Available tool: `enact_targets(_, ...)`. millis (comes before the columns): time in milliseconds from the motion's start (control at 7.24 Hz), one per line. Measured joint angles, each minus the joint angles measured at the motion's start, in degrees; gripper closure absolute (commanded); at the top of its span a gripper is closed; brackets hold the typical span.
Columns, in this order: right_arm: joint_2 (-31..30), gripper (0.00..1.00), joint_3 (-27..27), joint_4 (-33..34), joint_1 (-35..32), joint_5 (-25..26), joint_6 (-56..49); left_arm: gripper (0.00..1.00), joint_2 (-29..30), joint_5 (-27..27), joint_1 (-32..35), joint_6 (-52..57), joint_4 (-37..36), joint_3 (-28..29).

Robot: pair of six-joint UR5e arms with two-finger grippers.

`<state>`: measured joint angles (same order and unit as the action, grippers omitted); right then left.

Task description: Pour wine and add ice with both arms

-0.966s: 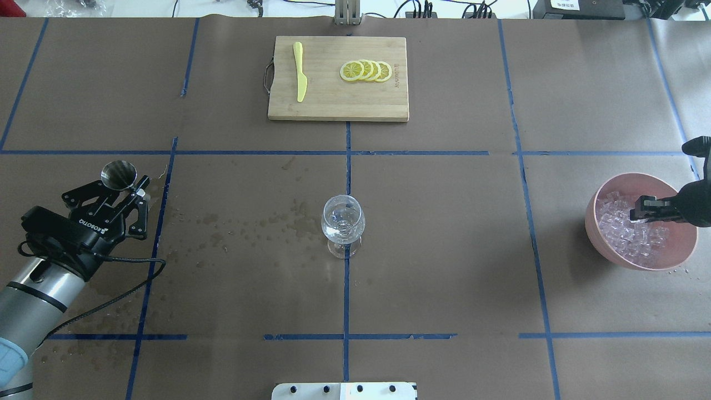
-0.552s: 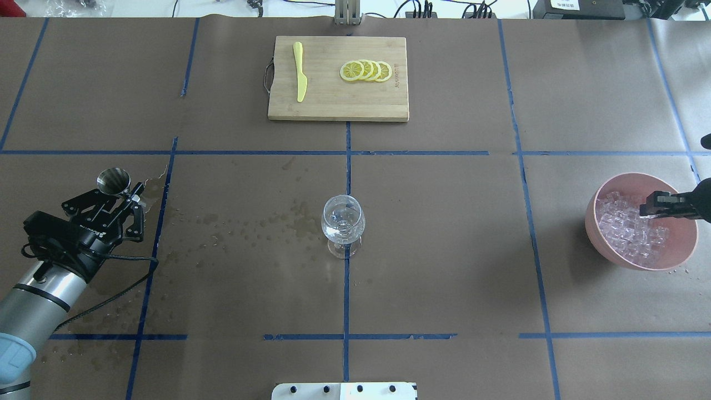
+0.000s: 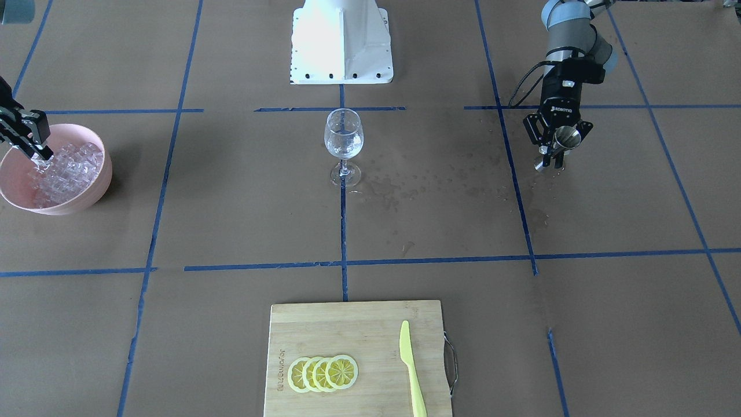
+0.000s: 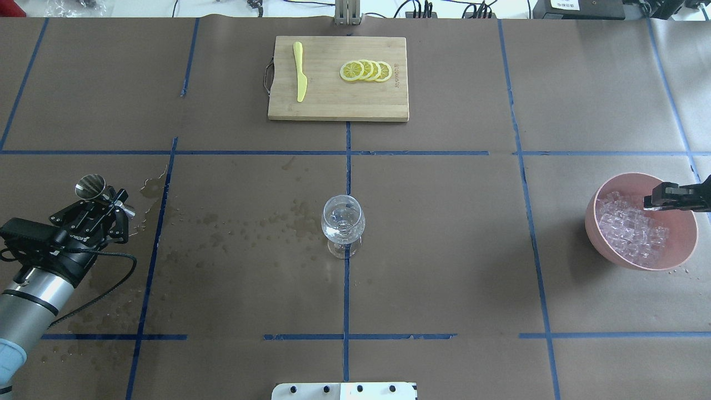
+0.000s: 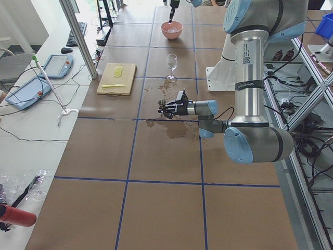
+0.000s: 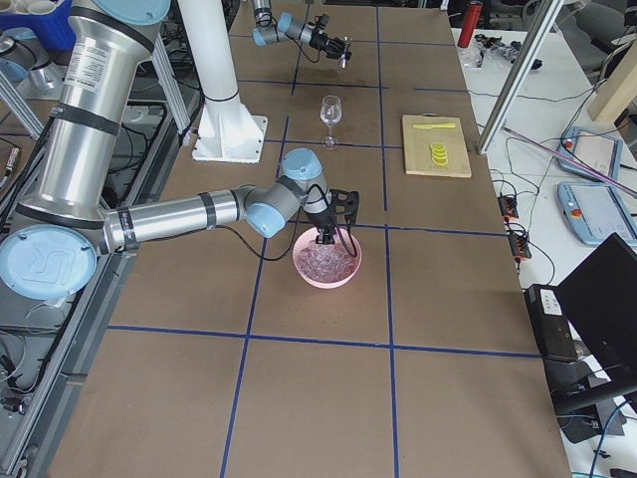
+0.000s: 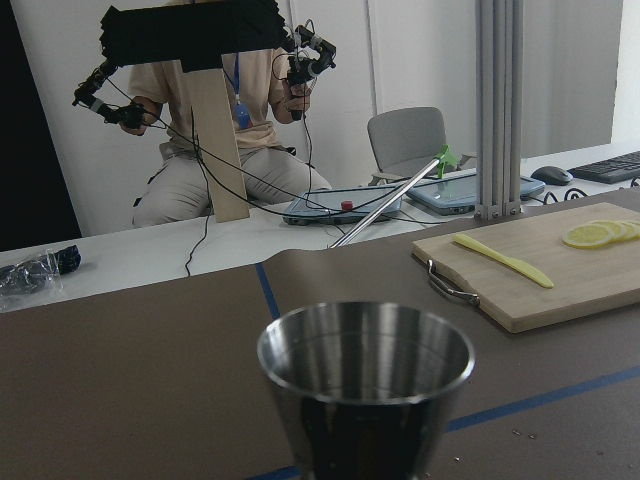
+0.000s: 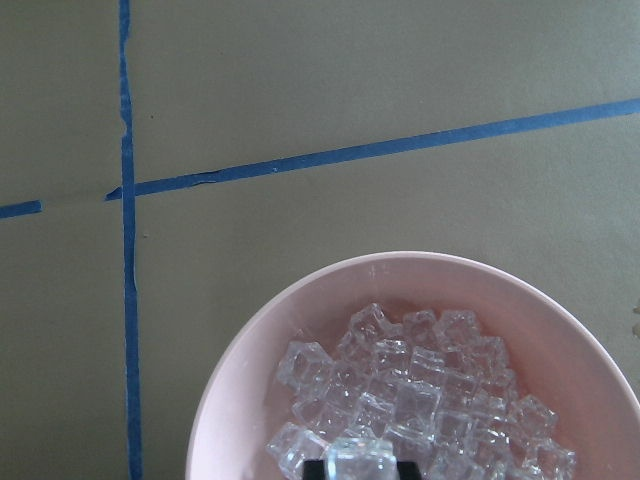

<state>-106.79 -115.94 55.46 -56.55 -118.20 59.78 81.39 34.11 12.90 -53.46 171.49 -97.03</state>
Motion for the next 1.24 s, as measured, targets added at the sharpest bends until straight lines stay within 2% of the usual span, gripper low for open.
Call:
enact_targets(414, 0.0, 1.0, -1.0, 0.0, -0.1, -0.1, 0.1, 1.0, -0.7, -5.9, -3.0, -8.1, -0.3, 3.5)
enact_targets(828, -0.1, 1.0, -2.2, 0.0, -0.1, -0.5, 0.3, 1.0, -0.6, -12.1, -7.9, -10.3, -0.6, 5.3)
enact_targets(1243, 0.0, 1.0, -5.6, -0.2, -2.6, -3.7, 0.4, 1.0, 0.1, -14.1, -10.5, -10.4, -1.1, 6.4)
